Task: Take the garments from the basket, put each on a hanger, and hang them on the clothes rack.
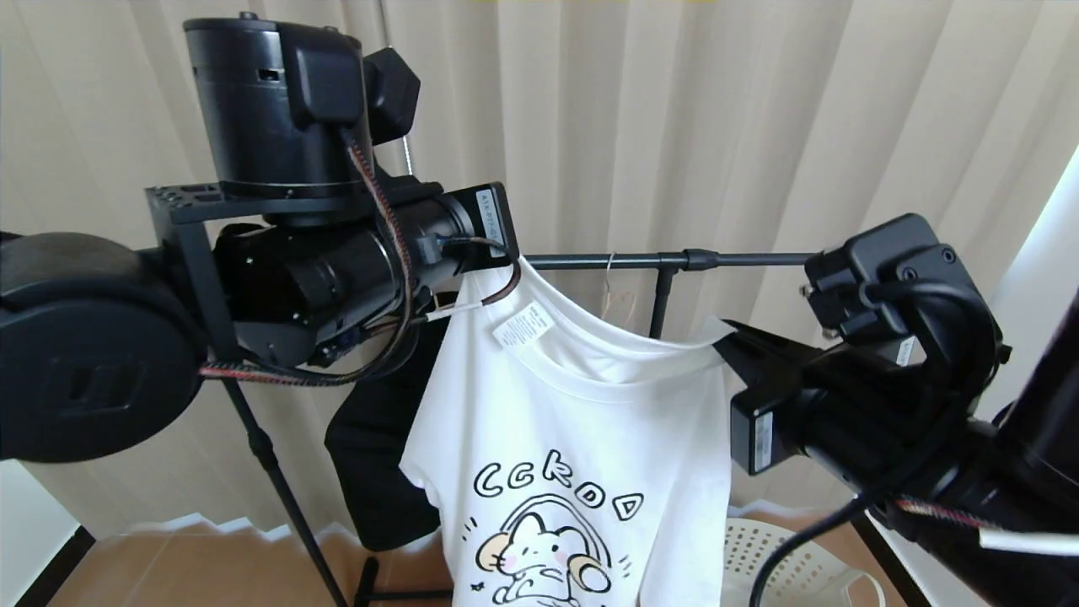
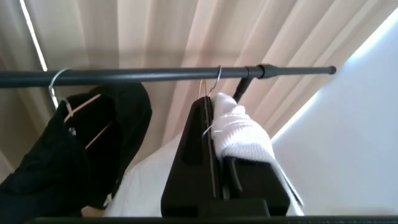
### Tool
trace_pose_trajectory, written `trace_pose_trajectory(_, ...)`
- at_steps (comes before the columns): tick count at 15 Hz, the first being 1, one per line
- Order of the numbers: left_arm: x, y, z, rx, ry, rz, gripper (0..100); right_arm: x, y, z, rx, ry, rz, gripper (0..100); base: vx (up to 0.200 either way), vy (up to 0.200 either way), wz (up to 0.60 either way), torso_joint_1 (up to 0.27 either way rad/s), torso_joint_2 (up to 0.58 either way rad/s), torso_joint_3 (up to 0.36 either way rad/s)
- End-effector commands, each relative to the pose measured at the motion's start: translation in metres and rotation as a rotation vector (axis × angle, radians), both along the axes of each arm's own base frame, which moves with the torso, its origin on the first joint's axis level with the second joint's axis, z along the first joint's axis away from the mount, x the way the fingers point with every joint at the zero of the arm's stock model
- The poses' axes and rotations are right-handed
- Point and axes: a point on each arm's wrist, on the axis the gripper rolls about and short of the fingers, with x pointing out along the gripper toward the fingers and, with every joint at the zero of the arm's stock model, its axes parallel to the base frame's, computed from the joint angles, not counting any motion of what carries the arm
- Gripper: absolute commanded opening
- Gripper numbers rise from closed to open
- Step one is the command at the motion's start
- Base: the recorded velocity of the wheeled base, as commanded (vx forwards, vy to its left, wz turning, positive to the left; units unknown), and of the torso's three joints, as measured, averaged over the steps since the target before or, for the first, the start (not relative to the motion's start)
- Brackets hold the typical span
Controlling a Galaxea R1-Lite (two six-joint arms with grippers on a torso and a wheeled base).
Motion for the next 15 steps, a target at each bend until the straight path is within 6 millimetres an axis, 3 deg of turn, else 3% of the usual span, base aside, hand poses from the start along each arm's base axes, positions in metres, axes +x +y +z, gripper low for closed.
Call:
trace_pose_trajectory(1,0.030,-0.015,-0.009,0.005,0.007,0.022,0,-0.014,-0.003,-0.005,-0.020,0.008,0.083,0,0.000,0.000,0.00,0.000,0.00,0.000)
trace_pose_trajectory(4,0.050,-0.021,-0.007,-0.013,-0.005,-0.002,0,-0.029,0.003,-0.017,-0.042,0.043,0.235,0,0.000,0.000,0.00,0.000,0.00,0.000)
trace_pose_trajectory(9,0.049,-0.024,-0.006,-0.026,-0.001,-0.124,0,-0.045,0.039,-0.025,0.077,0.127,0.364,0,0.000,0.000,0.00,0.000,0.00,0.000)
trace_pose_trajectory(11,0.049,-0.024,-0.006,-0.033,0.002,-0.180,0,-0.042,0.053,-0.024,0.147,0.127,0.368,0,0.000,0.000,0.00,0.000,0.00,0.000)
trace_pose_trajectory(15,0.047,-0.024,-0.005,-0.039,0.005,-0.221,0,-0.038,0.061,-0.023,0.213,0.111,0.365,0,0.000,0.000,0.00,0.000,0.00,0.000)
